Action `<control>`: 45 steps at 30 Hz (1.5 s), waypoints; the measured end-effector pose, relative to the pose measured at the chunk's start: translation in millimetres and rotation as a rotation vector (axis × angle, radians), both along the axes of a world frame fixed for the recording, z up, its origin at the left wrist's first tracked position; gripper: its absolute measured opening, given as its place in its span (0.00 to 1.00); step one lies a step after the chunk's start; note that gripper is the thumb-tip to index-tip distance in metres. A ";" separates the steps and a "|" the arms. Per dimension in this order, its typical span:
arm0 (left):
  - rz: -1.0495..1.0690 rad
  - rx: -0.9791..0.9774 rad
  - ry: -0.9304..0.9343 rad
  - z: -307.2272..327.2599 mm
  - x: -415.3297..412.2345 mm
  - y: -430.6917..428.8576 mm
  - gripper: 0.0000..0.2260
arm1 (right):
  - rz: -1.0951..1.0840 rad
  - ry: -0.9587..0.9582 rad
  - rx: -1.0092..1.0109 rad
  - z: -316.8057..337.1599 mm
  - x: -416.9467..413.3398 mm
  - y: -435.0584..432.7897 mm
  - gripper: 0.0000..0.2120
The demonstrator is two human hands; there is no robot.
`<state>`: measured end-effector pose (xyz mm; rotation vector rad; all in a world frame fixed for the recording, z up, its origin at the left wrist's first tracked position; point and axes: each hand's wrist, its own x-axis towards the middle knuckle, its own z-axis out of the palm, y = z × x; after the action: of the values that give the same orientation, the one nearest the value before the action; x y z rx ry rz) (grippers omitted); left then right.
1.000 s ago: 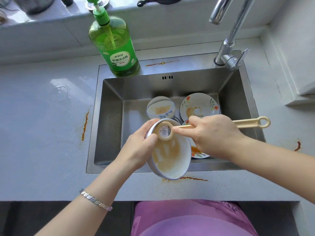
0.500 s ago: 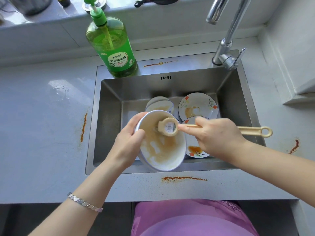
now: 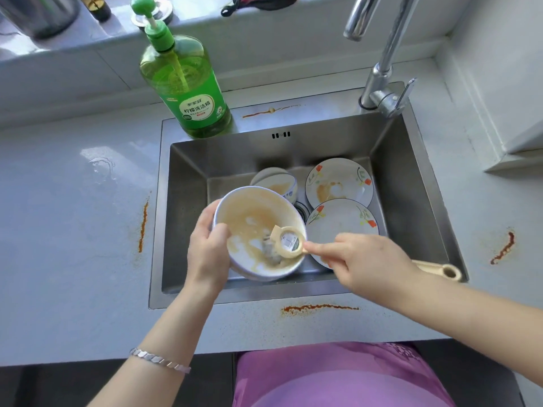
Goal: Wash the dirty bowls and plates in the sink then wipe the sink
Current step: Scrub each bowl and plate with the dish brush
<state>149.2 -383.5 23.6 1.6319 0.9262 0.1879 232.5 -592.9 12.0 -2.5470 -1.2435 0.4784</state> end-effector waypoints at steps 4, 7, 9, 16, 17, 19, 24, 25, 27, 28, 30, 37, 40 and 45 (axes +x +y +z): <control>0.162 -0.115 0.005 0.2 1.6 -0.8 0.21 | -0.564 0.760 0.468 7.7 4.5 -2.2 0.18; 0.164 -0.258 -0.034 2.6 3.0 -6.4 0.20 | -0.847 1.121 0.663 2.7 12.2 2.1 0.26; 0.124 -0.316 -0.068 1.0 3.1 -12.4 0.19 | -0.858 1.347 0.749 -5.5 8.2 11.3 0.31; -0.037 -0.439 -0.045 -13.3 1.2 -23.0 0.16 | -0.906 1.499 0.742 -13.5 6.2 15.3 0.29; -0.095 -0.322 0.008 -15.3 1.9 -23.1 0.13 | -0.936 1.457 0.715 -14.8 5.8 14.6 0.27; -0.251 0.093 0.142 -17.8 1.0 -22.1 0.11 | -1.033 1.344 0.647 -16.9 6.4 15.0 0.22; -0.766 0.313 0.156 -3.5 1.5 -43.4 0.11 | -1.128 1.057 0.494 -17.5 5.0 21.9 0.23; -0.871 0.383 0.206 -1.4 2.4 -52.3 0.06 | -1.135 1.030 0.504 -17.2 3.3 24.8 0.25; -0.900 0.573 0.231 -4.2 4.7 -62.7 0.12 | -1.125 1.004 0.530 -15.4 1.2 30.6 0.27; -0.839 0.592 0.220 -7.3 6.7 -62.7 0.14 | -1.105 0.998 0.543 -12.6 2.3 31.9 0.28; -0.641 0.444 0.196 -8.5 12.3 -56.3 0.14 | -1.034 0.981 0.536 -4.1 8.5 29.3 0.23; -0.326 -0.160 0.158 1.9 21.1 -24.2 0.13 | -0.437 0.449 0.271 25.8 5.1 -0.9 0.18; -0.374 -0.136 0.153 3.7 15.5 -21.0 0.10 | -0.262 0.339 0.132 33.6 8.5 -2.7 0.19; -0.472 -0.129 0.097 13.8 13.2 -18.1 0.09 | -0.475 0.447 0.208 27.4 30.2 -4.3 0.17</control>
<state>162.4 -401.6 37.4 1.7005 0.5884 -0.2723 262.7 -597.2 39.4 -2.2750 -0.4853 0.7087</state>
